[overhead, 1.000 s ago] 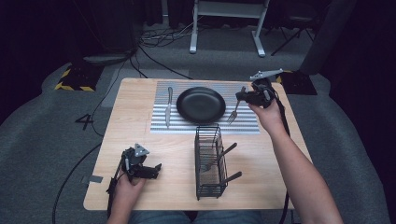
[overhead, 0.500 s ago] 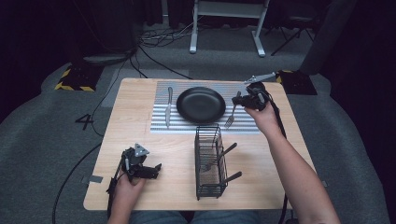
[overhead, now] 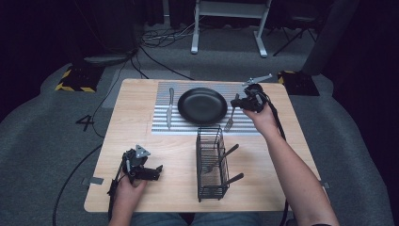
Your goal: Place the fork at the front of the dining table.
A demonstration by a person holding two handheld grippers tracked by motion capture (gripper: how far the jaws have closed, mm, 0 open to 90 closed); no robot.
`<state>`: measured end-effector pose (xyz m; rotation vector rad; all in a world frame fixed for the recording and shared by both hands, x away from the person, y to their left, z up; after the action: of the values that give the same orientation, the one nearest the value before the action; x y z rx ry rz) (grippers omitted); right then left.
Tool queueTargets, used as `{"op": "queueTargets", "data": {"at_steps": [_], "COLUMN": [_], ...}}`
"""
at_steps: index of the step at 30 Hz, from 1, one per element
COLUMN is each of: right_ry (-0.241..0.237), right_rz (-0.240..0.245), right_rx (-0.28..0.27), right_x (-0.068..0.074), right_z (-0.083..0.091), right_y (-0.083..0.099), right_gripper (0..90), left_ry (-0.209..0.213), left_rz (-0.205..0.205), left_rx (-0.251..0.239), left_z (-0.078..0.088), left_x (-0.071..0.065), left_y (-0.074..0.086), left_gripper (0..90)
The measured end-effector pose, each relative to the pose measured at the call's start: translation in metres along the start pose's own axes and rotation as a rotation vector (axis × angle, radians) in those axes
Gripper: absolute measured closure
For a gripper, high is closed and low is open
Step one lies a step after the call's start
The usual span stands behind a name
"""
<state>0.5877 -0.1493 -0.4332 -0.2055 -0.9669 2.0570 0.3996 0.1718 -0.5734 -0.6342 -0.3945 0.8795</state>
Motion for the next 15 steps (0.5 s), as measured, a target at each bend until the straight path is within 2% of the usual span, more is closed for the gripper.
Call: {"op": "queueTargets", "data": {"at_steps": [4, 15], "right_ry": [0.017, 0.081], "right_rz": [-0.003, -0.02], "right_rx": [0.0, 0.01], "right_x": [-0.003, -0.018], "right_z": [0.0, -0.003], "right_y": [0.0, 0.006], "right_gripper": [84.5, 67.8], "left_ry": [0.0, 0.0], "left_rz": [0.0, 0.0], "left_rx": [0.0, 0.0], "left_z": [0.0, 0.0], "left_x": [0.0, 0.0], "left_y": [0.0, 0.0], "left_gripper": [0.5, 0.5]}}
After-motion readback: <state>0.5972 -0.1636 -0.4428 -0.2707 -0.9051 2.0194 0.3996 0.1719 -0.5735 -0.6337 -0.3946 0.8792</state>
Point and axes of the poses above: each handheld gripper's, and its own axes: z roughly backward along the jaws, y roughly out of its underside, x roughly to its left, the point moved 9 cm from there along -z, roughly forward along the jaws, and after that the axes turned 8 degrees about -z, right-handed, at the moved point
